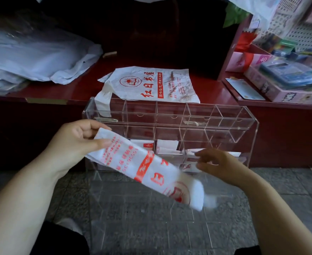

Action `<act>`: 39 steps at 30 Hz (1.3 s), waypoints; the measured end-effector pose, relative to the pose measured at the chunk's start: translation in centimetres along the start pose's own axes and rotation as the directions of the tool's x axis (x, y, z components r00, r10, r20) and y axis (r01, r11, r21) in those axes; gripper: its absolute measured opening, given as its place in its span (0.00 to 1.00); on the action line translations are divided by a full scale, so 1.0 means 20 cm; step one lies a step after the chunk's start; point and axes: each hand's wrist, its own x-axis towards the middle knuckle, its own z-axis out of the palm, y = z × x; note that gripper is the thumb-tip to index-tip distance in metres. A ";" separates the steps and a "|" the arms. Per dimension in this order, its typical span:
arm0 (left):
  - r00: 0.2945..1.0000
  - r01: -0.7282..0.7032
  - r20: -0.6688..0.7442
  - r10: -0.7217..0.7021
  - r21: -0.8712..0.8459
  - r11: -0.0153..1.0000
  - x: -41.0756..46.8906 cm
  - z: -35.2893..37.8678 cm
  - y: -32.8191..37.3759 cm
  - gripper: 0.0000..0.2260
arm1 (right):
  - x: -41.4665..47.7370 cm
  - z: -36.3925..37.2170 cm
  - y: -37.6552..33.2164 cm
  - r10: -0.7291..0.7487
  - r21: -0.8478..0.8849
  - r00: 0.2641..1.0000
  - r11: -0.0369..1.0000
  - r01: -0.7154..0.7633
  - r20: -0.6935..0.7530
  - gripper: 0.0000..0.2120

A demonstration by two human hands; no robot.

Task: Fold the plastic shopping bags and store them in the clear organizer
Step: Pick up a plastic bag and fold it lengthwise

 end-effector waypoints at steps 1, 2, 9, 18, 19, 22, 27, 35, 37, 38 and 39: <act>0.999 -0.022 0.033 0.022 0.006 1.000 -0.02 0.02 0.01 0.14 | -0.01 0.02 -0.04 -0.063 -0.004 0.998 0.998 0.063 -0.005 0.15; 0.997 -0.037 0.068 0.036 0.015 0.999 -0.04 0.06 0.03 0.14 | -0.02 0.04 -0.08 -0.130 0.046 0.991 0.990 0.130 -0.007 0.15; 0.978 -0.001 0.211 -0.001 0.010 1.000 -0.07 0.28 0.03 0.18 | -0.04 0.28 -0.31 -0.299 0.468 0.946 0.859 0.209 0.126 0.02; 0.983 -0.040 0.185 0.016 0.131 0.991 -0.02 0.31 -0.02 0.05 | -0.03 0.30 -0.28 -0.226 0.460 0.962 0.878 0.132 0.155 0.08; 0.991 -0.033 0.133 0.021 0.094 0.995 -0.01 0.30 -0.02 0.07 | -0.03 0.30 -0.28 -0.218 0.462 0.959 0.880 0.113 0.180 0.07; 0.999 -0.004 -0.048 0.000 -0.093 0.996 0.05 0.26 -0.03 0.13 | -0.03 0.29 -0.26 -0.200 0.412 0.946 0.907 0.081 0.255 0.09; 0.981 0.081 -0.113 -0.159 -0.506 0.859 0.16 0.15 -0.05 0.13 | -0.03 0.27 -0.24 -0.148 0.485 0.945 0.875 -0.012 0.291 0.09; 0.921 0.381 0.281 -0.269 -0.517 0.767 0.03 0.35 -0.15 0.08 | 0.00 0.24 -0.23 -0.096 0.619 0.972 0.783 -0.058 0.214 0.09; 0.913 0.406 0.244 -0.327 -0.476 0.780 0.01 0.40 -0.16 0.05 | 0.00 0.25 -0.22 -0.087 0.620 0.972 0.781 -0.068 0.217 0.08; 0.915 0.403 0.219 -0.339 -0.452 0.796 0.01 0.41 -0.17 0.05 | 0.00 0.25 -0.22 -0.082 0.623 0.972 0.779 -0.075 0.220 0.08; 0.919 0.394 0.193 -0.344 -0.433 0.811 0.01 0.42 -0.16 0.05 | 0.00 0.25 -0.22 -0.081 0.628 0.972 0.774 -0.078 0.221 0.08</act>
